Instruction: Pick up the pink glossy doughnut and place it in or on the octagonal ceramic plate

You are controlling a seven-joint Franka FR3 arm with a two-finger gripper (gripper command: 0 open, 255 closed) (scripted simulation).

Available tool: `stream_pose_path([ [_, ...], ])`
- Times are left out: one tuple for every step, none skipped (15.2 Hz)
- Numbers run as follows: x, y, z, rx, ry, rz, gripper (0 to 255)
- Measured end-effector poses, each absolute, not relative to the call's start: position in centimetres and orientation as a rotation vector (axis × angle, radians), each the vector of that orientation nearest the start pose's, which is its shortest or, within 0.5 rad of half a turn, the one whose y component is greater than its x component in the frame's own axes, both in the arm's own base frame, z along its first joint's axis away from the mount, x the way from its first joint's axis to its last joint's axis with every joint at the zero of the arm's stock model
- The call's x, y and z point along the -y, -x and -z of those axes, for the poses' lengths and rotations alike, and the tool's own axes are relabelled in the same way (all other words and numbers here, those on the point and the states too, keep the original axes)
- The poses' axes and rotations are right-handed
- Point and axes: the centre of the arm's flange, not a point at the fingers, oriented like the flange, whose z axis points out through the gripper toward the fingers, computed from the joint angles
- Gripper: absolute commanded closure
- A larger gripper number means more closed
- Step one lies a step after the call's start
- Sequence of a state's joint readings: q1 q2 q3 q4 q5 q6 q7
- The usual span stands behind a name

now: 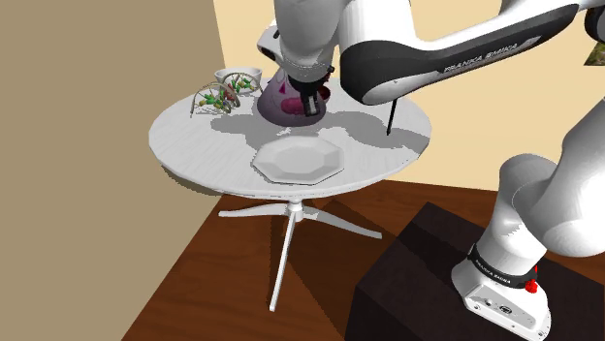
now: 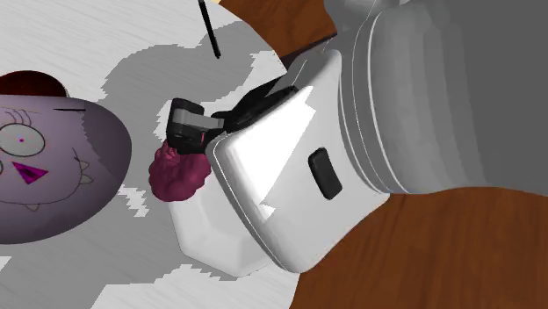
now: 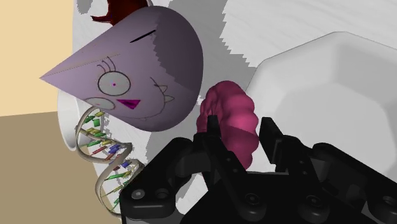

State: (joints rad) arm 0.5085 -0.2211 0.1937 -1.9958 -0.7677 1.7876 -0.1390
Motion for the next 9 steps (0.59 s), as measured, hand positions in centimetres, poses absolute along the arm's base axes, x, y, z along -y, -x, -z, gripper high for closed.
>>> stream_pose_path([
  [-29.0, -40.3, -58.4, -1.144, -2.073, -0.279, 255],
  [-30.0, -39.3, -58.8, -1.144, -2.073, -0.279, 255],
  [-30.8, -38.2, -59.1, -1.144, -2.073, -0.28, 255],
  [-31.2, -37.5, -59.1, -1.144, -2.073, -0.279, 255],
  [-31.4, -37.2, -58.7, -1.144, -2.073, -0.279, 255],
  [-31.5, -36.9, -58.2, -1.143, -2.073, -0.278, 255],
  [-31.6, -36.8, -57.7, -1.143, -2.073, -0.278, 255],
  [-31.6, -36.8, -57.2, -1.143, -2.073, -0.278, 255],
  [-31.6, -36.8, -56.8, -1.143, -2.073, -0.277, 255],
])
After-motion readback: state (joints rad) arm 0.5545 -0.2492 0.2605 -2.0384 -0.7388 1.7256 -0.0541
